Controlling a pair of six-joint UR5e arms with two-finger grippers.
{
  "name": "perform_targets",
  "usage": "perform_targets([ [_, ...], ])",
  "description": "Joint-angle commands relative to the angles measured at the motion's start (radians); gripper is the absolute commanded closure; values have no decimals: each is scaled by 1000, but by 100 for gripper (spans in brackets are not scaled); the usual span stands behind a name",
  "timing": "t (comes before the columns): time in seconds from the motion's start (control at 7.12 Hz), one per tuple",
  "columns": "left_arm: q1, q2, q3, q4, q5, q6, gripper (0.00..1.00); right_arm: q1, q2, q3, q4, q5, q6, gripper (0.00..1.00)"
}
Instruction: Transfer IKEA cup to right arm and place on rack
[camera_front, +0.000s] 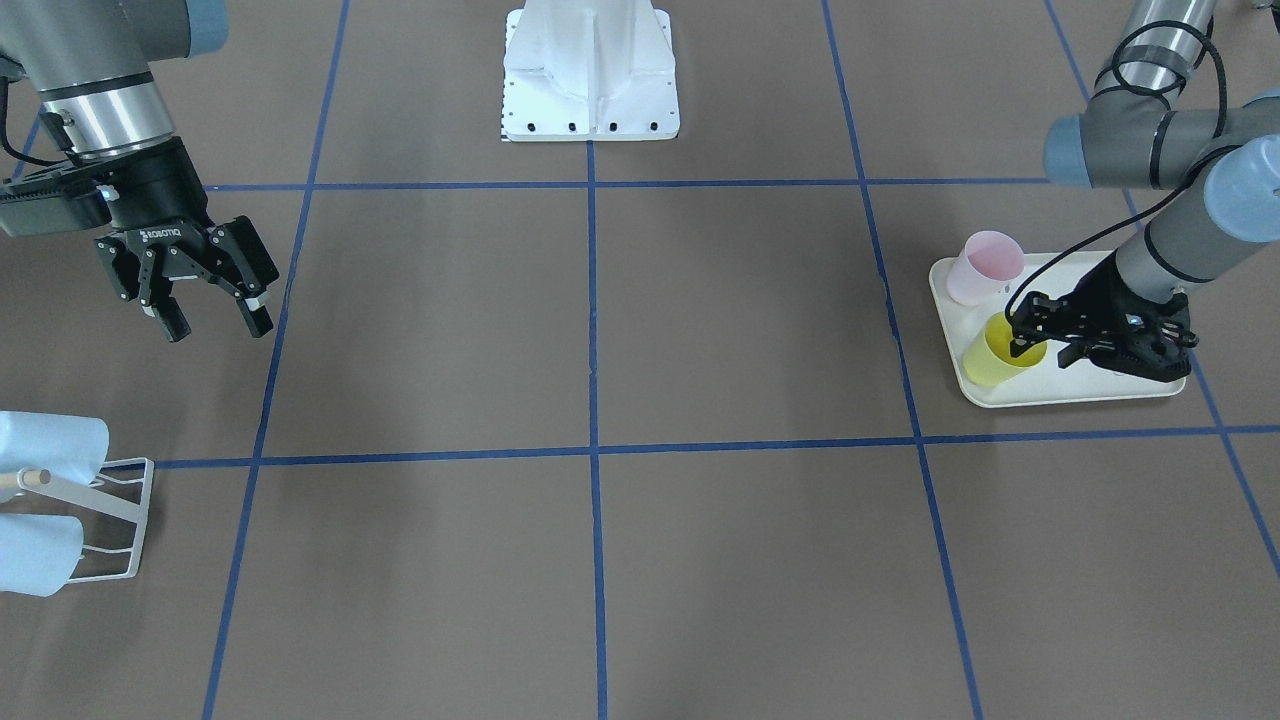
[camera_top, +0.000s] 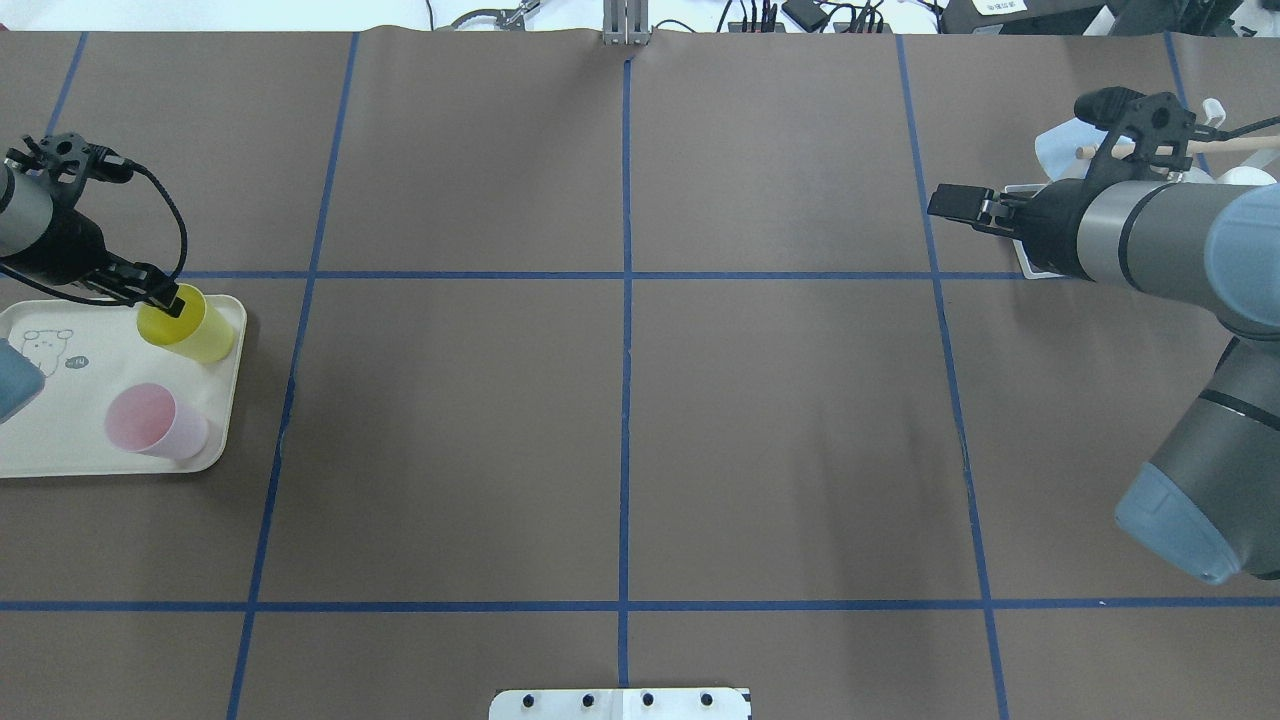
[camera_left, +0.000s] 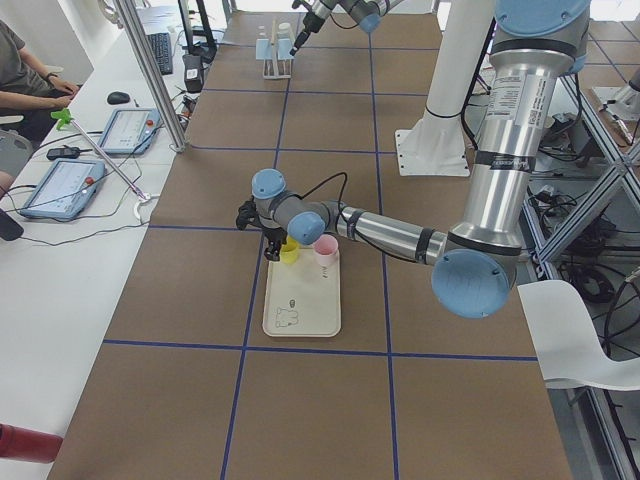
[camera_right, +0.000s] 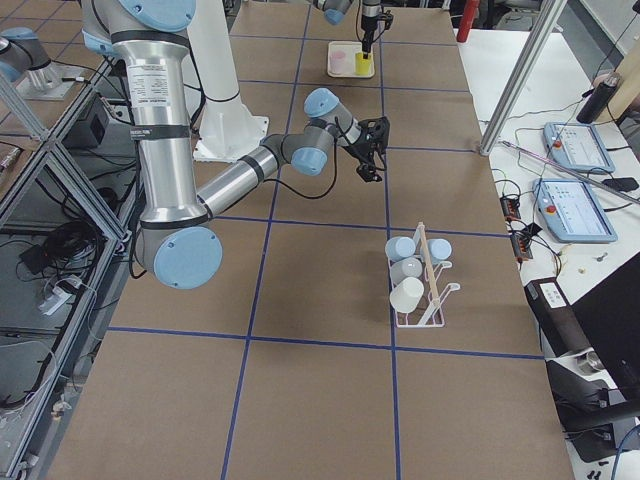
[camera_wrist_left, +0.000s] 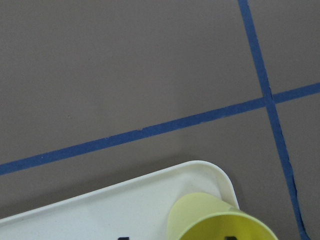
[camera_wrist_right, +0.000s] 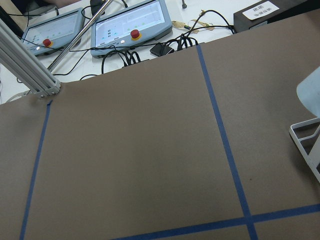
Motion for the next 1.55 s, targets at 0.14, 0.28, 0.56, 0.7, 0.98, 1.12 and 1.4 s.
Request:
perform_targets([
  [0.14, 1, -2, 4, -1, 0, -2, 100, 0, 0, 1, 0, 0, 0, 0],
  [0.28, 1, -1, 2, 0, 2, -2, 100, 0, 0, 2, 0, 0, 0, 0],
  [0.56, -8, -1, -60, 12, 2, -5, 100, -2, 3, 4, 0, -2, 0, 0],
  [0.7, -43, -4, -100, 20, 0, -22, 100, -5, 6, 4, 2, -2, 0, 0],
  [0.98, -52, -95, -165, 40, 2, -173, 100, -27, 18, 5, 3, -3, 47, 0],
  [1.12, -51, -138, -197, 39, -3, -264, 100, -58, 50, 5, 3, -30, 108, 0],
  [1.4, 1, -256, -226, 10, -11, -510, 100, -124, 90, 19, 3, -52, 232, 0],
])
